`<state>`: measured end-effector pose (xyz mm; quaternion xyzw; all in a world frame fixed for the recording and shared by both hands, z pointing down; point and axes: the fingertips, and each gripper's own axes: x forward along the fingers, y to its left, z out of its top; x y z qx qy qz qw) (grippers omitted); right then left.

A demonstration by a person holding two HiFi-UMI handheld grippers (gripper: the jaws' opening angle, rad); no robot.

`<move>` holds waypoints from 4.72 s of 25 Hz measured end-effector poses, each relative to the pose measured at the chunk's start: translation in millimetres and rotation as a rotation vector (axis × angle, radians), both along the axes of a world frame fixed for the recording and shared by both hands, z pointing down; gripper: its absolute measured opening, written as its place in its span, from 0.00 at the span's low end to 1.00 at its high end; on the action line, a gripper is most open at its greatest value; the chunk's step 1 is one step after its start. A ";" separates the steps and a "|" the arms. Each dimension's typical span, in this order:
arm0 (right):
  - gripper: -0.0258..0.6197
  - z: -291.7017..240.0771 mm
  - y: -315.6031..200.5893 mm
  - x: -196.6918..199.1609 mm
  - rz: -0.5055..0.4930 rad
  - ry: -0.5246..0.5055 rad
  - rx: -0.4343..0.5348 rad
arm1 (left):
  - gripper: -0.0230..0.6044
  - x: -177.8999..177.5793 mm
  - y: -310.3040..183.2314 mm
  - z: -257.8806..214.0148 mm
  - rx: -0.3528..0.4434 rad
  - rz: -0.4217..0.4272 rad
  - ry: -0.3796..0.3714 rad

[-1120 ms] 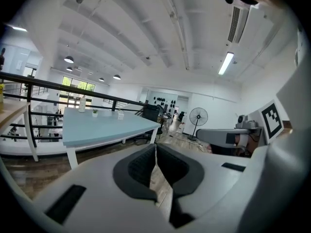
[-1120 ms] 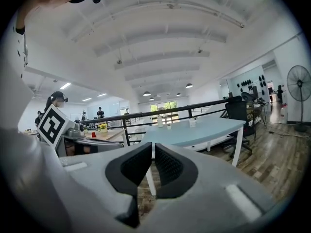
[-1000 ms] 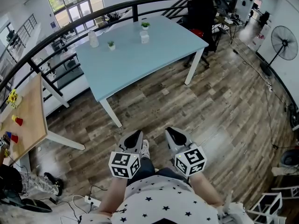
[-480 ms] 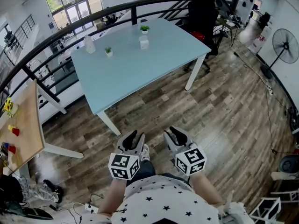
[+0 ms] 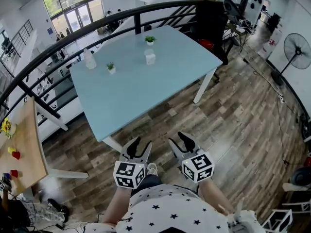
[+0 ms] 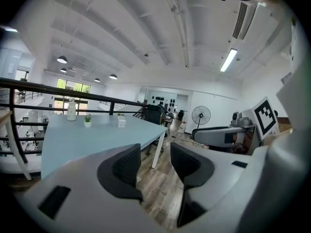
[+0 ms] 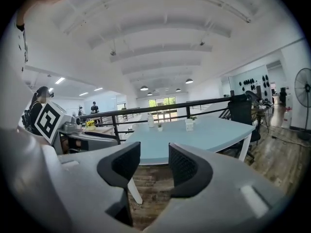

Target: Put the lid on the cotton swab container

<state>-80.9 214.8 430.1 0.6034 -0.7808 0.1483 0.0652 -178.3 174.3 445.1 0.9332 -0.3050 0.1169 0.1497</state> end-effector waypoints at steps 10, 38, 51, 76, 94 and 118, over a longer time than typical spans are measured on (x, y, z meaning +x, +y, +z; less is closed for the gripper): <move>0.37 -10.2 -111.3 19.0 0.034 0.012 0.006 | 0.37 20.7 -108.6 -8.2 0.000 0.045 0.003; 0.37 6.3 -244.1 54.7 0.019 -0.004 0.010 | 0.39 61.2 -242.5 15.2 -0.025 0.023 0.007; 0.37 -4.2 -348.3 129.2 -0.073 0.017 0.023 | 0.39 129.9 -333.2 11.4 -0.020 -0.063 0.011; 0.37 12.1 -551.1 222.0 -0.325 0.025 -0.008 | 0.39 234.6 -505.5 39.4 -0.053 -0.237 -0.019; 0.37 51.9 -625.5 218.6 -0.497 0.056 -0.083 | 0.47 269.1 -565.1 88.3 -0.093 -0.261 -0.104; 0.37 96.1 -684.7 190.3 -0.630 0.101 -0.155 | 0.54 287.2 -621.0 156.5 -0.157 -0.274 -0.155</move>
